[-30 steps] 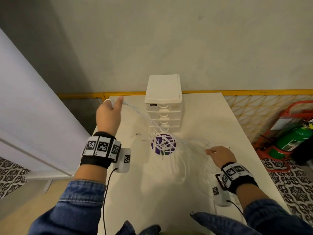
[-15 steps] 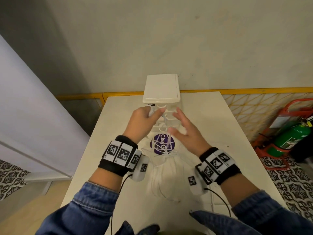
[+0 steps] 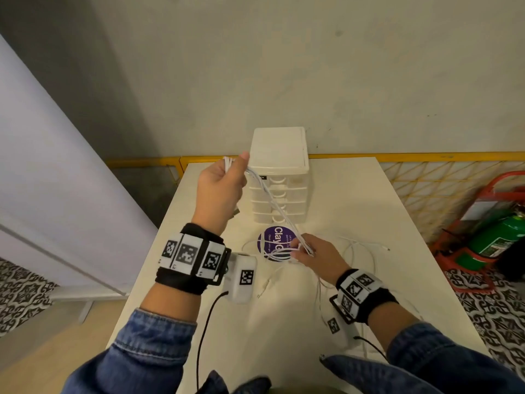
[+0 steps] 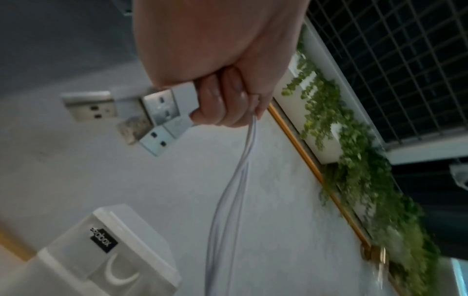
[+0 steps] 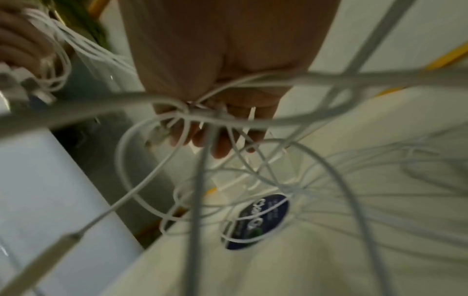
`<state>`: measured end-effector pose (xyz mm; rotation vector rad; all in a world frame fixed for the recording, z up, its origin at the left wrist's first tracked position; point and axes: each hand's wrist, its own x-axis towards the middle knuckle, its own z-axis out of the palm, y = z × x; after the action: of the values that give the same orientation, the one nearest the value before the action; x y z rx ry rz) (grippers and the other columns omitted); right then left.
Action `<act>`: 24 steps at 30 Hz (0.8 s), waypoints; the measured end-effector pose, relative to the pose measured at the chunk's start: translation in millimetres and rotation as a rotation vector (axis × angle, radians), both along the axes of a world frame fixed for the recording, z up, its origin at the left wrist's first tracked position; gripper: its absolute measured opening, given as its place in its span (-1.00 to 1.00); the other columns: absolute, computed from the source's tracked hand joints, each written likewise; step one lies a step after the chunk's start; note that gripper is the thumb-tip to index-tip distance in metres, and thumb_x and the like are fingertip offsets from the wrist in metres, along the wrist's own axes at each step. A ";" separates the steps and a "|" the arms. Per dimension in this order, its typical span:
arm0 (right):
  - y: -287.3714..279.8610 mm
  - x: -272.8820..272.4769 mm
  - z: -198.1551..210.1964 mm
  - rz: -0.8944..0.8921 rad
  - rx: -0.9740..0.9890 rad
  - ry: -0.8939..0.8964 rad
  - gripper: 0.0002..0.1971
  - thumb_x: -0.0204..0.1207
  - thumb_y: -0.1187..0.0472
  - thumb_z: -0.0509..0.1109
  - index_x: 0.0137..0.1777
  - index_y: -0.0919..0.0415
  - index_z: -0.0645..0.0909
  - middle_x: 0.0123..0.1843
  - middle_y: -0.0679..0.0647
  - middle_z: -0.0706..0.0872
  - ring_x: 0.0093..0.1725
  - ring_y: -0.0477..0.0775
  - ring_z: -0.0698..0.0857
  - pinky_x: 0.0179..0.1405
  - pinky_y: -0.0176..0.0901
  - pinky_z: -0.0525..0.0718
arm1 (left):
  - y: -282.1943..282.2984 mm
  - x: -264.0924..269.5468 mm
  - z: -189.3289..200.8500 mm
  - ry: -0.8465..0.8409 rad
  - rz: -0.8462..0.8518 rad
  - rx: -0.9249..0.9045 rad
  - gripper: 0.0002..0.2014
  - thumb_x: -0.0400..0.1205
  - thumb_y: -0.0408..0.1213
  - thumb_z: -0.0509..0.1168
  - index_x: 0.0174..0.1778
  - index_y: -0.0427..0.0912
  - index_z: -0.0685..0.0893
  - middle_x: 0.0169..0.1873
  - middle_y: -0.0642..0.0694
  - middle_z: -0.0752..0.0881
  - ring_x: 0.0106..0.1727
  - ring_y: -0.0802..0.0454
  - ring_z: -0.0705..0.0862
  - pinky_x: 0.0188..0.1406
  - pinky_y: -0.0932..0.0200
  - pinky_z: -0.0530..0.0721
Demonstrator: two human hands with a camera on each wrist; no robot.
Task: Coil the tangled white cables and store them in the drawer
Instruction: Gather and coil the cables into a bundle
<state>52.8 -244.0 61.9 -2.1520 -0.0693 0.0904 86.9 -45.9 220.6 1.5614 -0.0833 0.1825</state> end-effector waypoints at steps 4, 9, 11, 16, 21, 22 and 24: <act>-11.0 -3.9 -21.4 0.023 -0.167 -0.039 -0.51 0.36 0.08 0.51 0.28 0.14 0.51 0.06 -0.10 0.62 0.10 -0.02 0.61 0.19 -0.11 0.53 | 2.9 3.2 3.8 -0.007 0.050 -0.005 -0.60 0.63 -0.06 0.31 -0.51 -0.01 0.39 -0.63 0.08 0.42 -0.65 0.15 0.28 -0.64 0.29 0.22; -2.8 -0.8 11.3 0.010 0.077 -0.013 0.04 0.10 -0.02 0.69 0.55 -0.09 0.18 0.34 -0.10 0.48 0.34 -0.15 0.45 0.32 -0.21 0.37 | -4.9 2.5 1.6 0.021 0.018 0.009 -0.60 0.64 -0.05 0.30 -0.48 -0.04 0.35 -0.68 0.12 0.41 -0.68 0.16 0.25 -0.68 0.31 0.19; 6.9 3.3 36.8 -0.017 0.189 -0.094 0.05 0.14 -0.01 0.66 0.57 -0.12 0.10 0.33 -0.12 0.49 0.35 -0.20 0.44 0.26 -0.32 0.34 | -10.1 2.3 -2.4 0.015 -0.031 0.105 -0.56 0.63 -0.06 0.31 -0.53 -0.05 0.34 -0.70 0.12 0.43 -0.71 0.18 0.26 -0.70 0.34 0.22; 34.6 14.1 75.3 0.077 0.334 -0.199 -0.46 0.47 0.12 0.45 0.43 -0.06 0.38 0.20 -0.05 0.68 0.21 -0.20 0.64 0.23 -0.39 0.51 | -25.9 -5.1 -11.2 0.048 -0.187 0.132 -0.55 0.62 -0.13 0.34 -0.58 -0.07 0.40 -0.68 0.02 0.40 -0.73 0.19 0.26 -0.73 0.38 0.28; 24.2 11.8 85.0 0.048 0.305 -0.167 -0.81 0.61 0.19 0.25 -0.19 0.00 0.63 -0.60 -0.19 0.53 -0.57 -0.23 0.45 -0.39 -0.28 0.42 | -12.4 4.6 -21.4 0.069 -0.211 0.230 -0.56 0.58 -0.06 0.36 -0.55 -0.08 0.36 -0.74 0.13 0.40 -0.71 0.19 0.25 -0.71 0.36 0.24; 17.8 12.3 88.0 0.029 0.313 -0.184 -0.84 0.60 0.19 0.27 -0.17 0.07 0.65 -0.61 -0.25 0.54 -0.57 -0.25 0.45 -0.40 -0.34 0.39 | -8.6 5.4 -25.9 0.100 -0.216 0.270 -0.55 0.57 -0.01 0.36 -0.54 -0.07 0.35 -0.73 0.13 0.41 -0.70 0.17 0.25 -0.71 0.34 0.23; 7.4 14.6 95.5 0.007 0.330 -0.230 -0.85 0.58 0.24 0.28 -0.09 0.25 0.67 -0.58 -0.33 0.59 -0.53 -0.31 0.51 -0.41 -0.49 0.39 | -3.9 4.7 -36.1 0.174 -0.254 0.314 -0.53 0.57 0.06 0.34 -0.54 -0.07 0.34 -0.71 0.11 0.40 -0.68 0.14 0.24 -0.69 0.32 0.22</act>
<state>67.4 -236.6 157.4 -1.8236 -0.2107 -0.1562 91.6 -49.7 184.5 1.8551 -0.1788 -0.1748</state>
